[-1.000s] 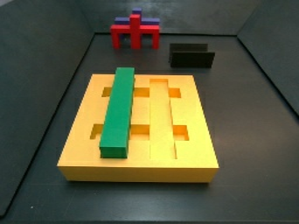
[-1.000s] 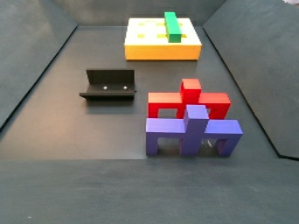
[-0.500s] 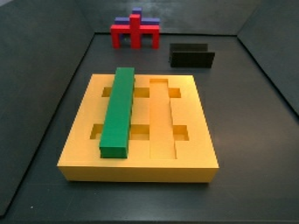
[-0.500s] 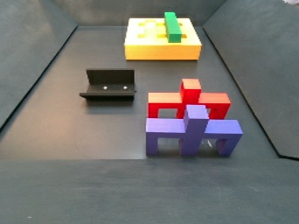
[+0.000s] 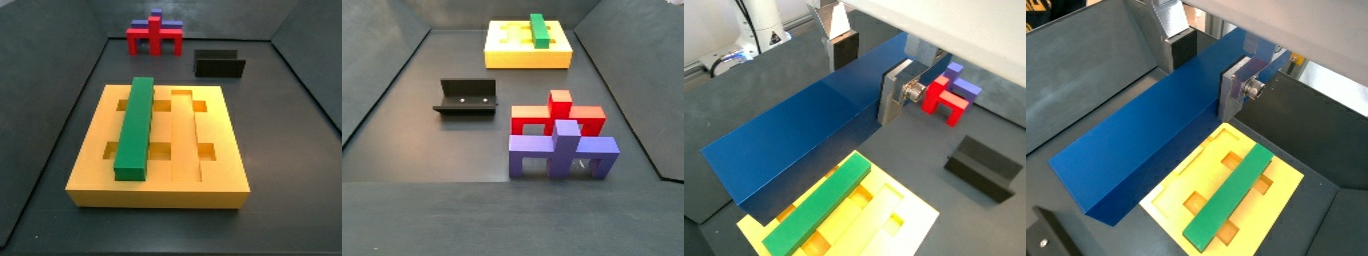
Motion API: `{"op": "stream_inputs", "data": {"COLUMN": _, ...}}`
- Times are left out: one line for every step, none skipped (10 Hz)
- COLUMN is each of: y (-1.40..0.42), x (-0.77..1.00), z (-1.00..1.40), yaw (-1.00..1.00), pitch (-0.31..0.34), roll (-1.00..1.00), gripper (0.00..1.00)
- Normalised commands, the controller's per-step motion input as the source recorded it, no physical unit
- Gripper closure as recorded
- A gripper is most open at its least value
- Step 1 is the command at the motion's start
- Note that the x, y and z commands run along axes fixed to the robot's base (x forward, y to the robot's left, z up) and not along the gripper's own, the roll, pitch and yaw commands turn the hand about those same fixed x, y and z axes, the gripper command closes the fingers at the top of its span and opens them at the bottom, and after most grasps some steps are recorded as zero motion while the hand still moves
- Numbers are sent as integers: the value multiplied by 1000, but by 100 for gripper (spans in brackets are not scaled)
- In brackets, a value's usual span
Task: Pick up the blue object. Move up. Move to above the board. Insert the blue object.
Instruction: Insert the blue object.
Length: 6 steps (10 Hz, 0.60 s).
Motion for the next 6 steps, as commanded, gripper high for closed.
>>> {"op": "stream_inputs", "data": {"y": -623, "x": 234, "z": -726, "yaw": -163, "pitch": 0, "roll": 337, "gripper": 100}}
{"op": "stream_inputs", "data": {"y": -211, "x": 83, "z": -971, "yaw": -111, "pitch": -139, "roll": 89, "gripper": 100}}
{"op": "stream_inputs", "data": {"y": -246, "x": 211, "z": -1000, "yaw": -29, "pitch": -94, "roll": 104, "gripper": 100}}
{"op": "stream_inputs", "data": {"y": -146, "x": 151, "z": -1000, "yaw": 0, "pitch": -63, "roll": 107, "gripper": 100}}
{"op": "stream_inputs", "data": {"y": -11, "x": 166, "z": -886, "yaw": 211, "pitch": -173, "roll": 0, "gripper": 100}}
{"op": "stream_inputs", "data": {"y": -51, "x": 151, "z": -757, "yaw": 200, "pitch": -231, "roll": -64, "gripper": 100}}
